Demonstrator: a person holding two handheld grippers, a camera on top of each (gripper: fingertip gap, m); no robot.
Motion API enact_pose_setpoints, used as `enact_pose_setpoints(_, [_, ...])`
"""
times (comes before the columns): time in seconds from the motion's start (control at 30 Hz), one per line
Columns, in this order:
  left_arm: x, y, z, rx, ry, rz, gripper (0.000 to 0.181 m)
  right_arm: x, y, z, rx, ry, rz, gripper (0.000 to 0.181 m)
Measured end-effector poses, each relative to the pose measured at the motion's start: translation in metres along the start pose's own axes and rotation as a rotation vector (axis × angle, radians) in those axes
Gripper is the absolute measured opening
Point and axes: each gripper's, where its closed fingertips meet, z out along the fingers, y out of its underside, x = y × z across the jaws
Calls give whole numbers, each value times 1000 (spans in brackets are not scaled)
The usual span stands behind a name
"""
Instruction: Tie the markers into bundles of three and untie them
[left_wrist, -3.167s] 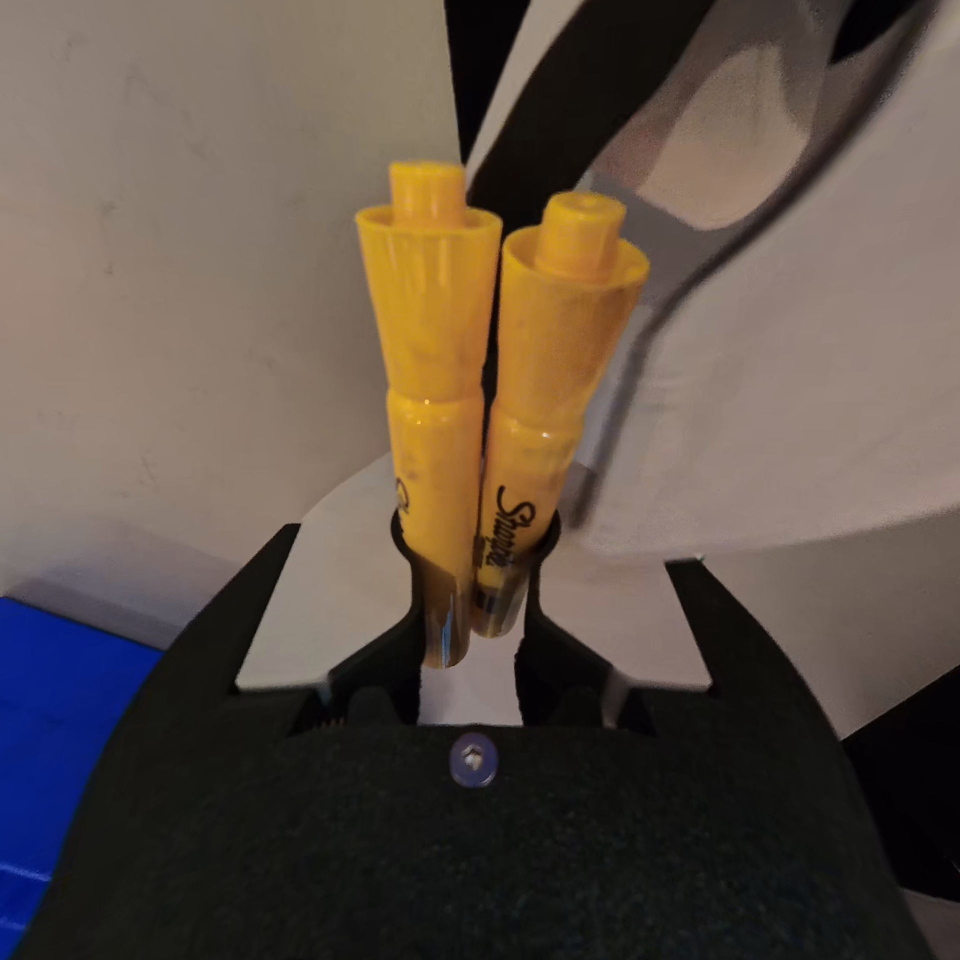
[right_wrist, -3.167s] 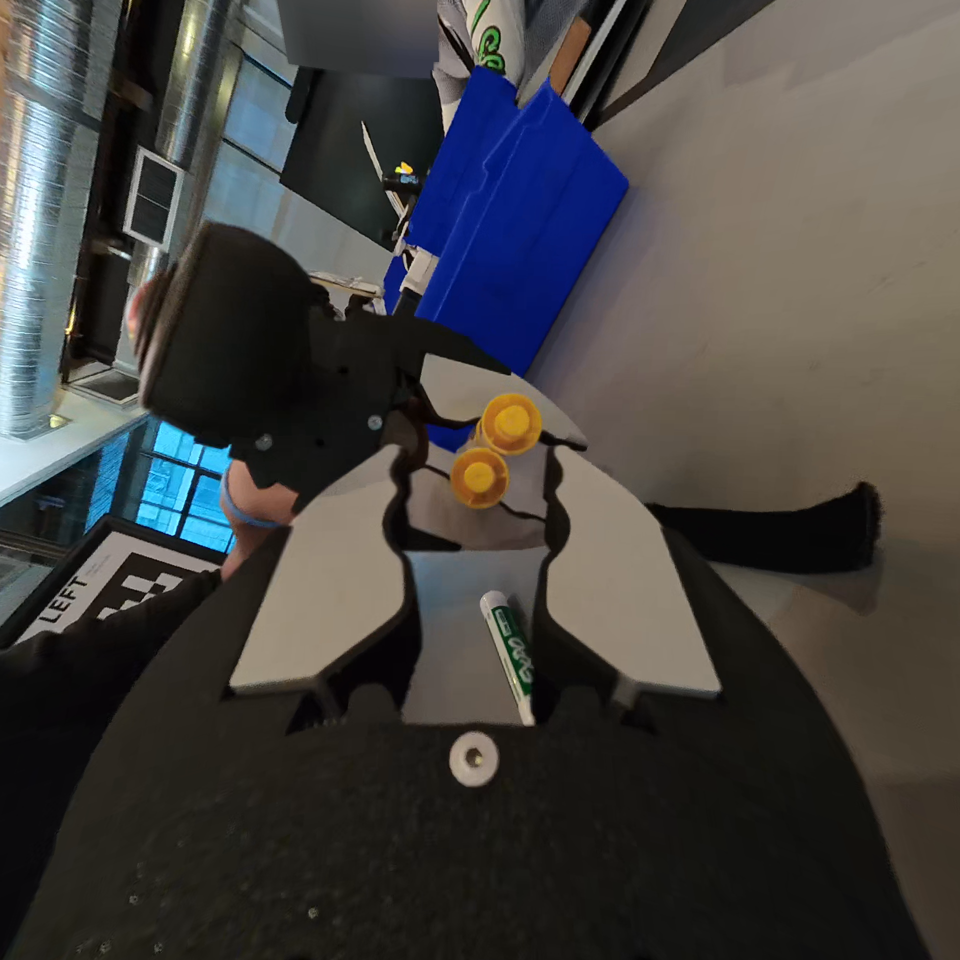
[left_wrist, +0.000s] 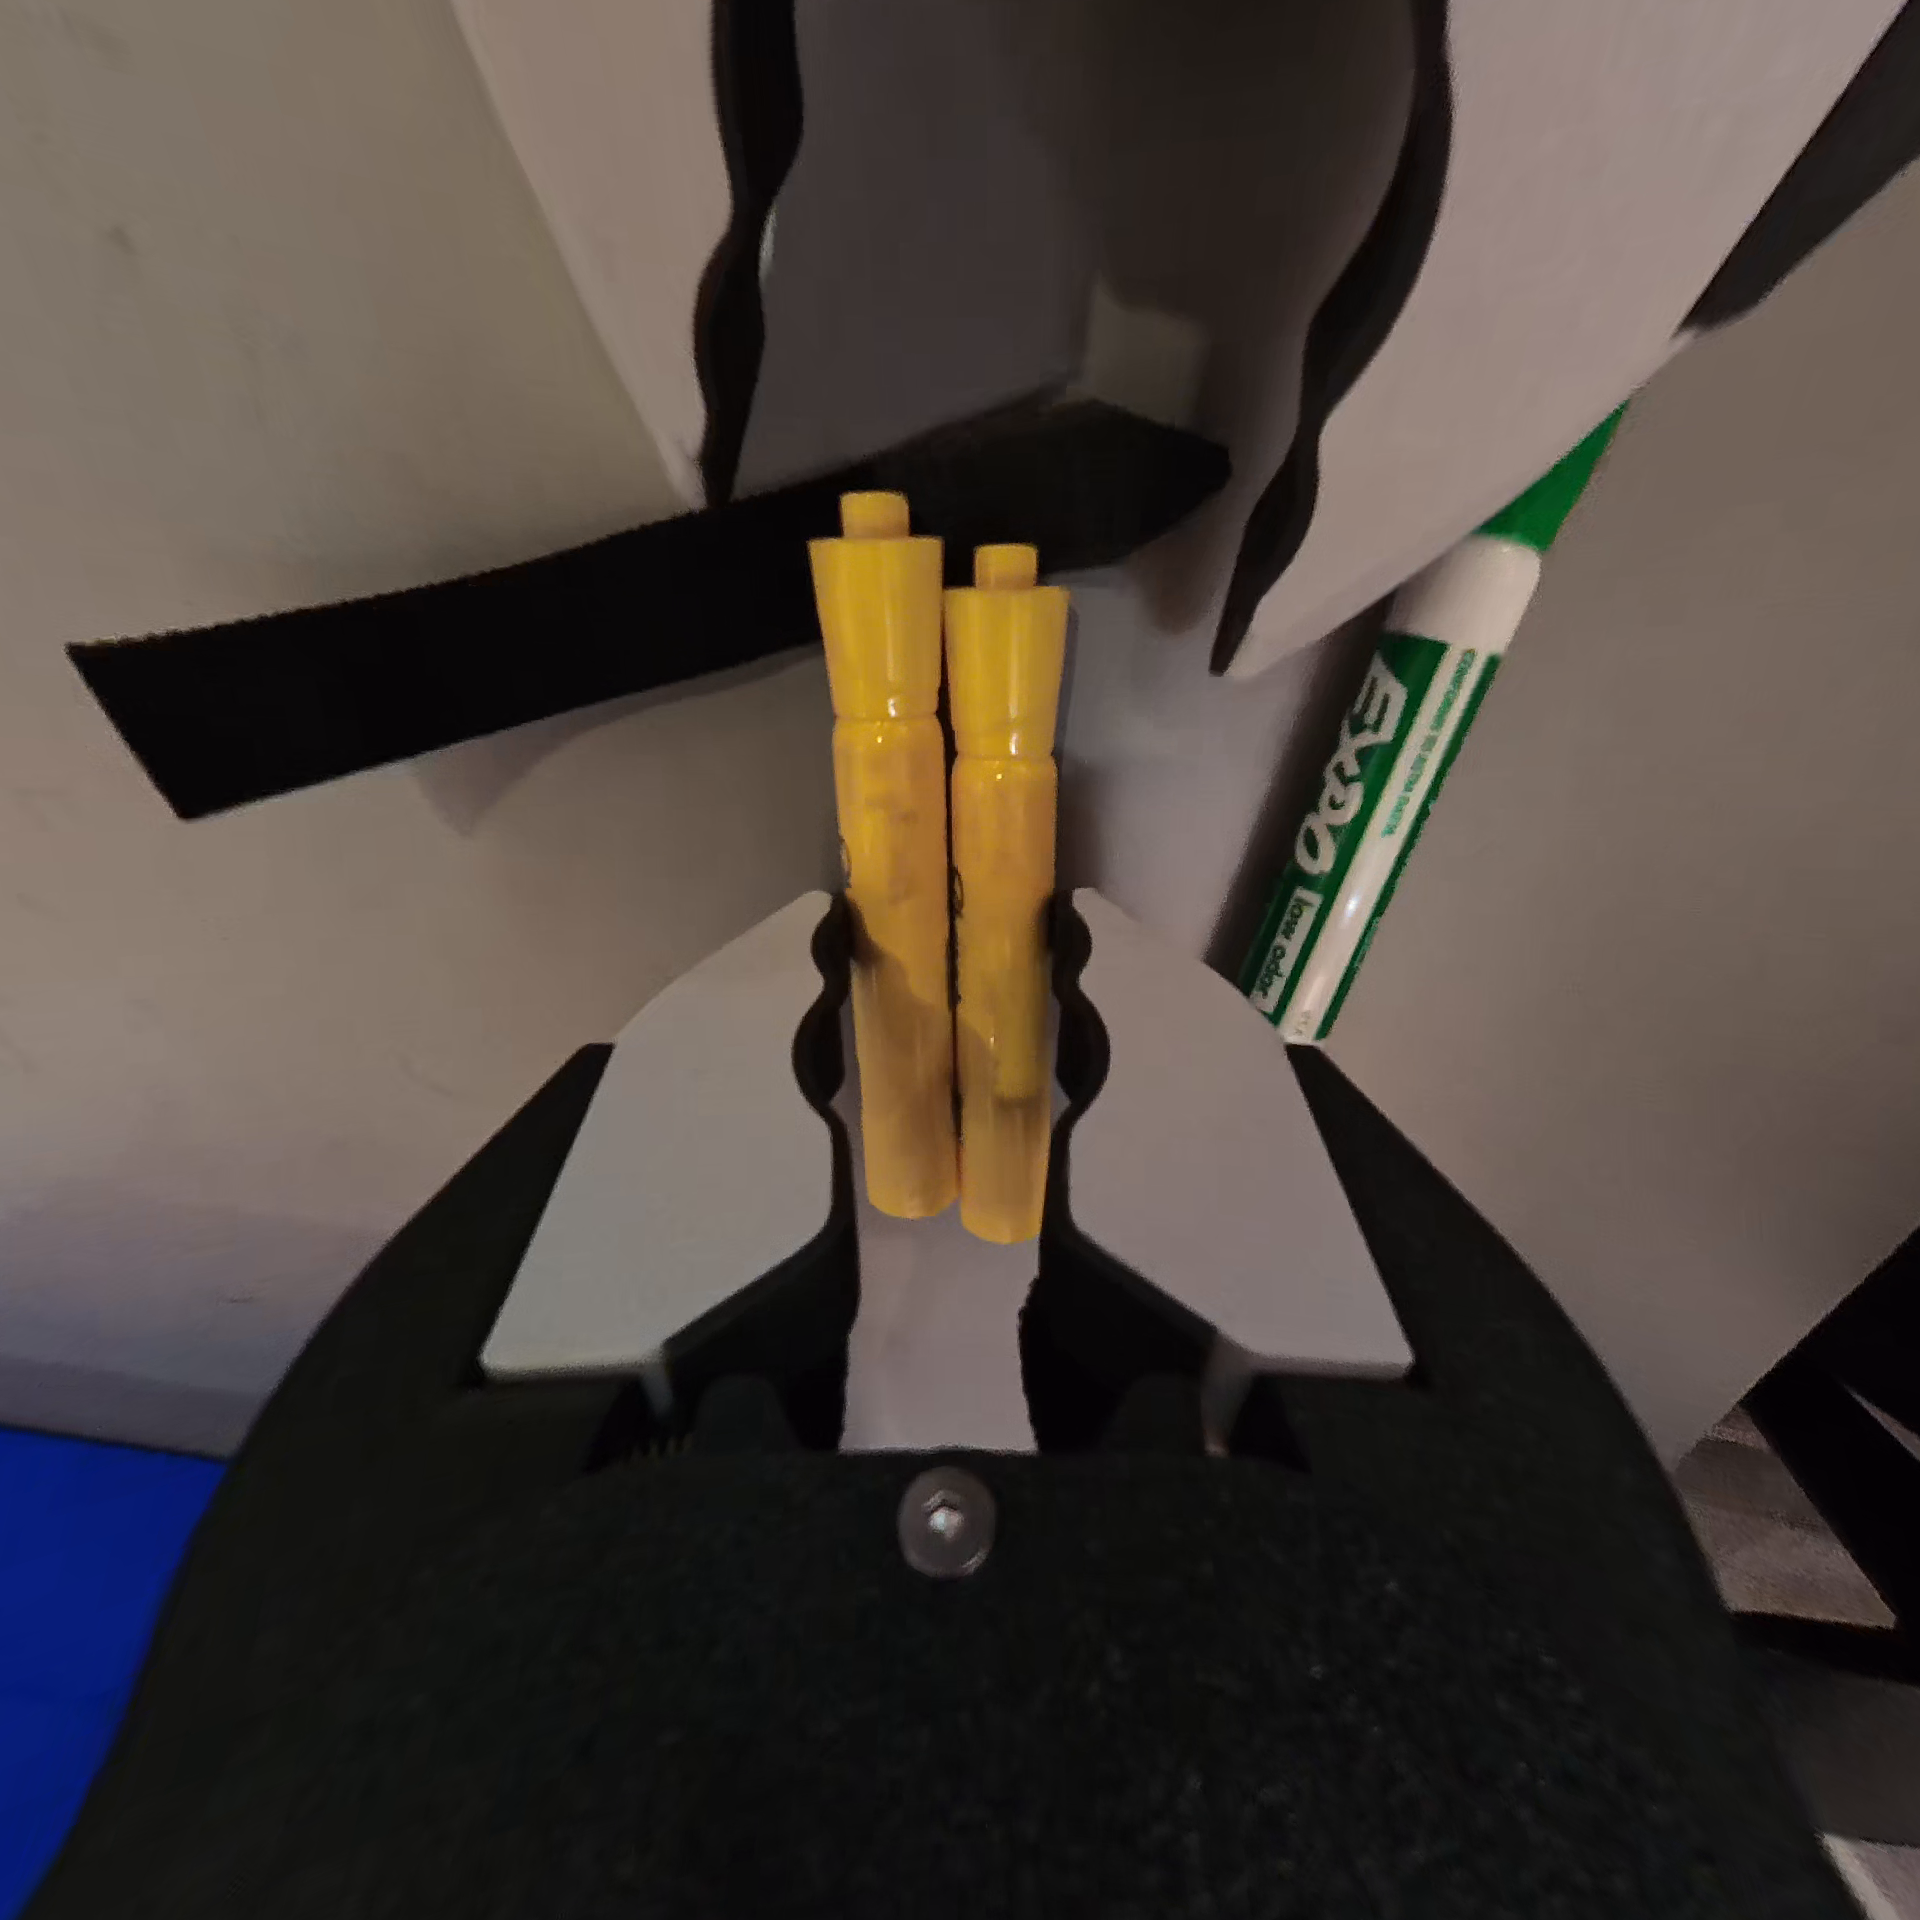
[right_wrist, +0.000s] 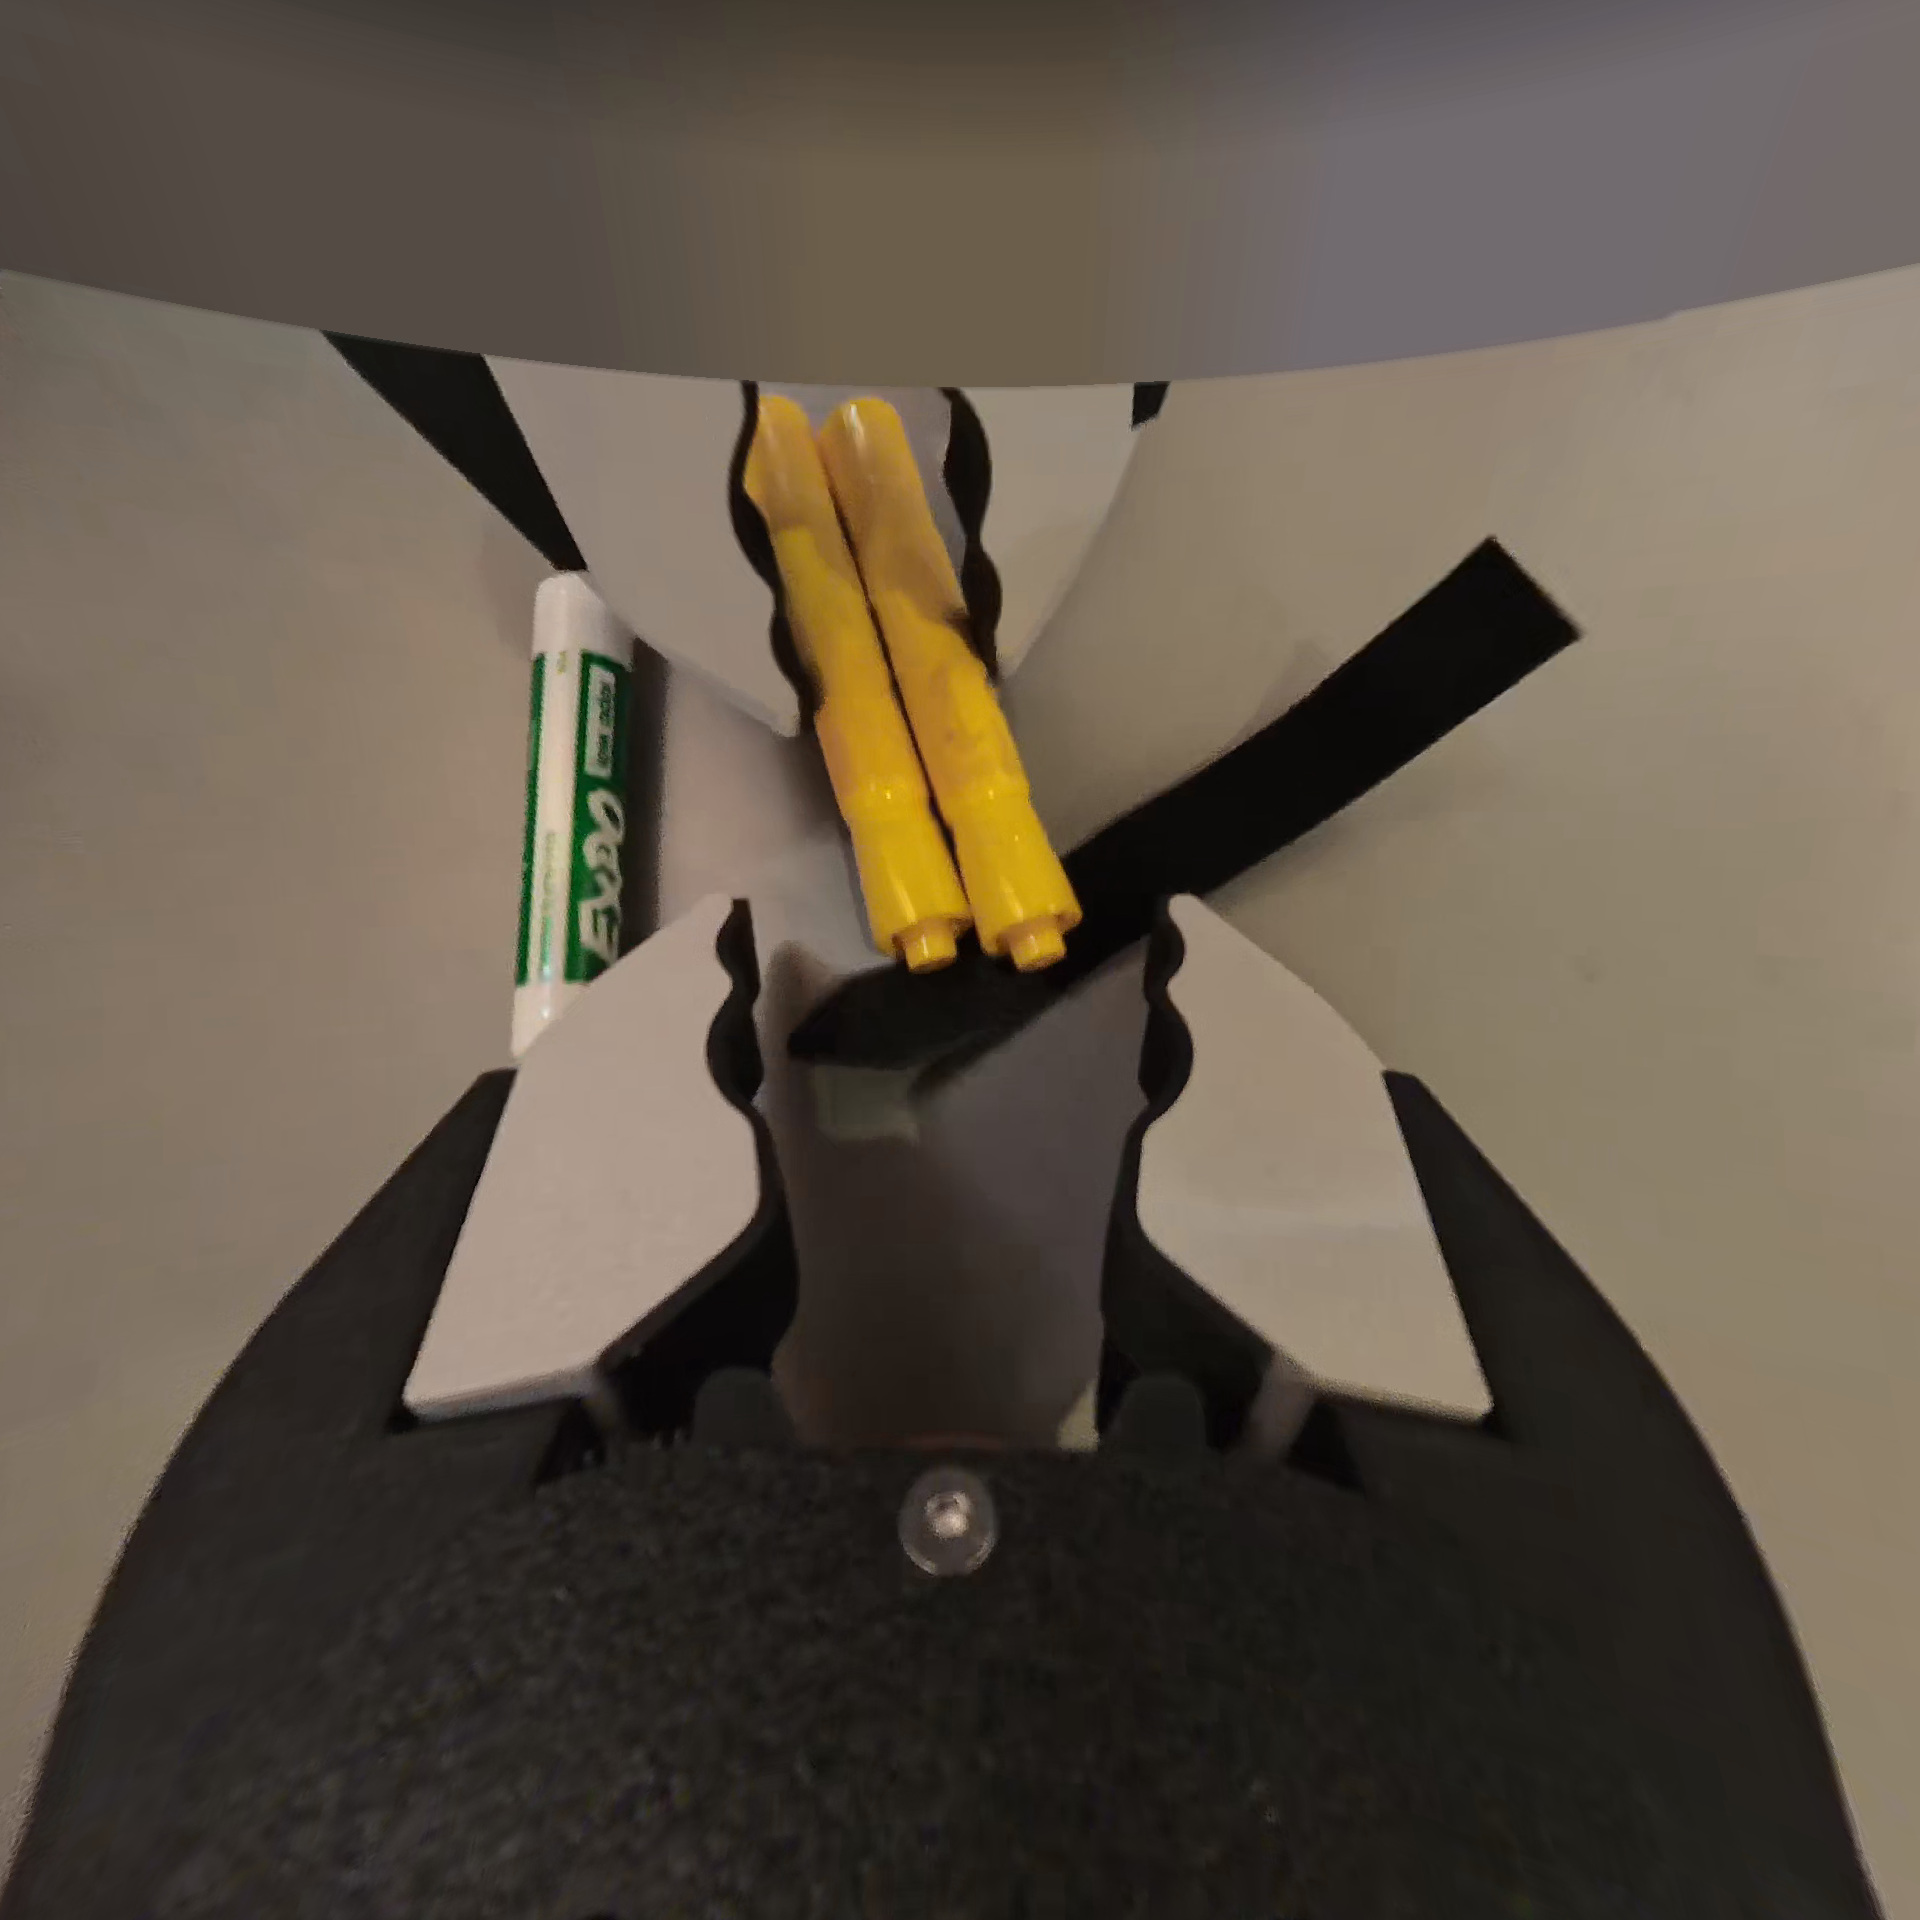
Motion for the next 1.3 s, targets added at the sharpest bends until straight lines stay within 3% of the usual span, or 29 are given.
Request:
enact_pose_setpoints(0.03, [1,-2,-2,19,13,-8,36,0,-4,1,18,11,-14,70])
enact_pose_setpoints(0.37, [0,-2,-3,133,19,-45,36,2,3,11,-54,27,-42,40])
enact_pose_setpoints(0.4, [-1,-1,-3,141,3,-44,38,2,3,10,-52,31,-47,39])
enact_pose_setpoints(0.43, [-1,-1,-4,150,-4,-45,44,1,2,9,-46,35,-57,23])
enact_pose_setpoints(0.5, [2,2,-4,166,5,-46,50,1,2,6,-33,50,-78,21])
enact_pose_setpoints(0.83, [1,-2,2,153,-13,-31,34,-2,-5,-1,-8,25,-31,22])
enact_pose_setpoints(0.9, [3,-2,2,141,-14,-5,18,-2,-8,-3,-14,28,-23,21])
enact_pose_setpoints(1.13, [5,-13,-8,307,35,-35,18,1,-23,-22,21,44,3,24])
enact_pose_setpoints(1.3, [1,-29,-28,508,33,-52,18,10,-32,-50,143,44,139,48])
